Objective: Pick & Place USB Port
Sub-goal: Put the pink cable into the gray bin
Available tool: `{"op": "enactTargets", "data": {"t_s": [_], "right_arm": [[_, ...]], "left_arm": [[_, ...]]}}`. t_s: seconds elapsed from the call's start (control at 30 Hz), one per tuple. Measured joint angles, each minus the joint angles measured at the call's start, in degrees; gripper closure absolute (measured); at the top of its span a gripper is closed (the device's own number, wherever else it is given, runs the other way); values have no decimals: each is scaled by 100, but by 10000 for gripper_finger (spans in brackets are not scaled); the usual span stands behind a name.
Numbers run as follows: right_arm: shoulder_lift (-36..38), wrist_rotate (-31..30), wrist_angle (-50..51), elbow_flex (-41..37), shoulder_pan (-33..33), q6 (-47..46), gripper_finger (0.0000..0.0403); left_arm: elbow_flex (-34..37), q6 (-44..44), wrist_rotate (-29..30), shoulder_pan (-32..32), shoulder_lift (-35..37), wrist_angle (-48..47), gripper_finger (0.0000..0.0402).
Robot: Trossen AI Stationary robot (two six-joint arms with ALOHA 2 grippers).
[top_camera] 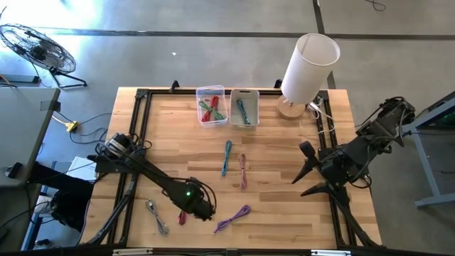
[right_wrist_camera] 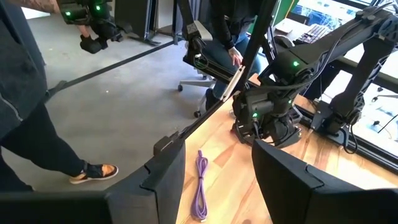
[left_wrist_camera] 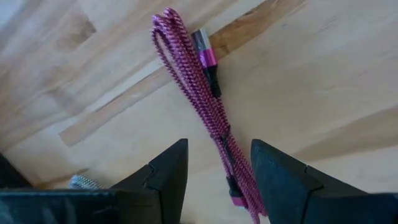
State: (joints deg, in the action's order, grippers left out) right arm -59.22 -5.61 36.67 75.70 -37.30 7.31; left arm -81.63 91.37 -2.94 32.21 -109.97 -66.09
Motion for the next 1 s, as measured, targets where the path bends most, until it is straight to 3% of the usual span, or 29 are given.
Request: {"op": "enactTargets", "data": {"t_s": [0.47,0.77,0.87,1.0], "right_arm": [[0,2,81,0,0,-133,224],[0,2,83,-2,0,-189,224],[0,2,84,-1,0,-236,224],[0,2,85,0,0,-241,224]], "left_arm": [[613,36,-130,0,0,928,231],[1363,17,-299,-1,63,1790,233],[1564,-79,-308,2,70,1937,253],[1589,-399,-315,0,61,1969,321]]}}
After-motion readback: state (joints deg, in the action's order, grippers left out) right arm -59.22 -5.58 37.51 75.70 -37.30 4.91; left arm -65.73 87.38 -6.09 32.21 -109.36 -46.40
